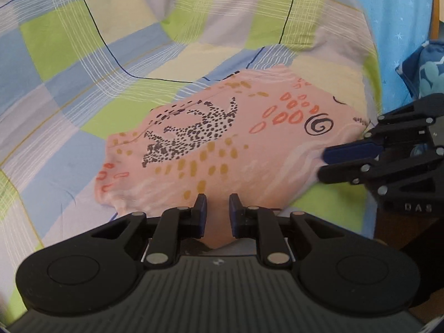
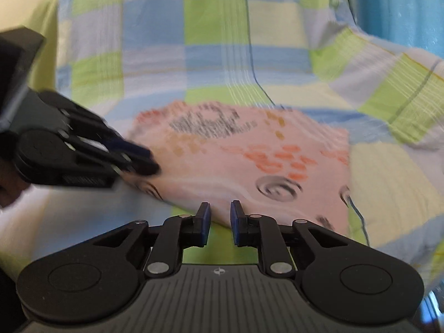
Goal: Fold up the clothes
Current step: 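Press the folded shorts edge down with both open grippers, then smooth the folded pink shorts with both open grippers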
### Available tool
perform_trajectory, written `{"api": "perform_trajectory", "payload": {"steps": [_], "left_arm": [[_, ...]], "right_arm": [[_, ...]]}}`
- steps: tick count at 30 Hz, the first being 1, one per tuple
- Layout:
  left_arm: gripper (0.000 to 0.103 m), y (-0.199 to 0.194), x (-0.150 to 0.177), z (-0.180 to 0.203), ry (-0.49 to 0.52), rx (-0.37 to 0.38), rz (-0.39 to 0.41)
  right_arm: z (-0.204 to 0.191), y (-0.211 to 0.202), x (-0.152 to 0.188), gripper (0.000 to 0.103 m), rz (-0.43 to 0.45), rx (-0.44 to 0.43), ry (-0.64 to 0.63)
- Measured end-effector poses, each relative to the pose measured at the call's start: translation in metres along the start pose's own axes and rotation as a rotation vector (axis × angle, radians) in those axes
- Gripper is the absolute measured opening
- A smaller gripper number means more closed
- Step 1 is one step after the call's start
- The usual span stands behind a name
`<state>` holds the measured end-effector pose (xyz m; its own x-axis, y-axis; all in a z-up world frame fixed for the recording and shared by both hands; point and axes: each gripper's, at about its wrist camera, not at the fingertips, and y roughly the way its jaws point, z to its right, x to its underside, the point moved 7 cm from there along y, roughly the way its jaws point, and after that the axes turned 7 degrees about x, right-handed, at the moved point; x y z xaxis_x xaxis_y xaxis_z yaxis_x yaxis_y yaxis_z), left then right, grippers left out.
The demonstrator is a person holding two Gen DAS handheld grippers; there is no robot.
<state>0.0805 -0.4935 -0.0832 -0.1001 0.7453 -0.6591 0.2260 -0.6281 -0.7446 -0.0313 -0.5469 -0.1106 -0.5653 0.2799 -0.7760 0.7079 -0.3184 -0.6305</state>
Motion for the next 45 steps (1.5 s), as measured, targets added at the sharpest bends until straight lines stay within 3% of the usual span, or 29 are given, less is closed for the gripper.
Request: {"api": "perform_trajectory", "payload": {"steps": [2,5,9,13,17,18,20,25,41,43,44,45], "left_arm": [[0.016,-0.003,0.003,-0.012,-0.041,-0.015,0.000],[0.015,-0.008,0.003,-0.022,-0.096,-0.001,0.027],[0.015,-0.004,0.001,-0.016,-0.099,0.037,0.027],[0.015,0.001,0.002,-0.011,-0.074,0.027,0.014],[0.016,0.001,0.003,-0.012,-0.071,0.027,0.014],[0.016,0.001,0.003,-0.012,-0.069,0.025,0.013],[0.016,0.001,0.002,-0.010,-0.062,0.018,0.009],[0.015,0.002,0.003,-0.011,-0.062,0.010,0.008],[0.016,0.000,0.003,-0.013,-0.059,0.011,0.015],[0.016,-0.006,0.003,-0.011,-0.009,-0.002,0.025],[0.016,-0.008,0.003,-0.007,0.022,-0.006,0.030],[0.016,-0.008,0.003,-0.003,0.042,-0.005,0.032]], "right_arm": [[0.012,-0.003,0.002,0.004,-0.007,0.013,0.058],[0.012,-0.013,-0.004,0.017,0.057,-0.011,0.085],[-0.006,-0.008,-0.022,0.017,0.118,-0.047,0.056],[-0.017,0.012,-0.022,0.016,0.052,-0.040,0.010],[0.003,0.005,-0.011,0.015,0.038,0.013,0.028],[0.011,0.002,-0.009,0.005,0.038,0.034,0.036],[0.024,-0.003,-0.004,0.000,0.032,0.062,0.055],[0.040,-0.007,0.002,0.003,0.015,0.081,0.121],[0.039,-0.008,0.005,0.005,-0.015,0.098,0.080],[0.041,-0.010,0.005,0.014,-0.023,0.121,0.058],[0.042,-0.013,0.005,0.027,-0.023,0.140,0.045],[0.042,-0.016,0.006,0.031,-0.019,0.148,0.023]]}}
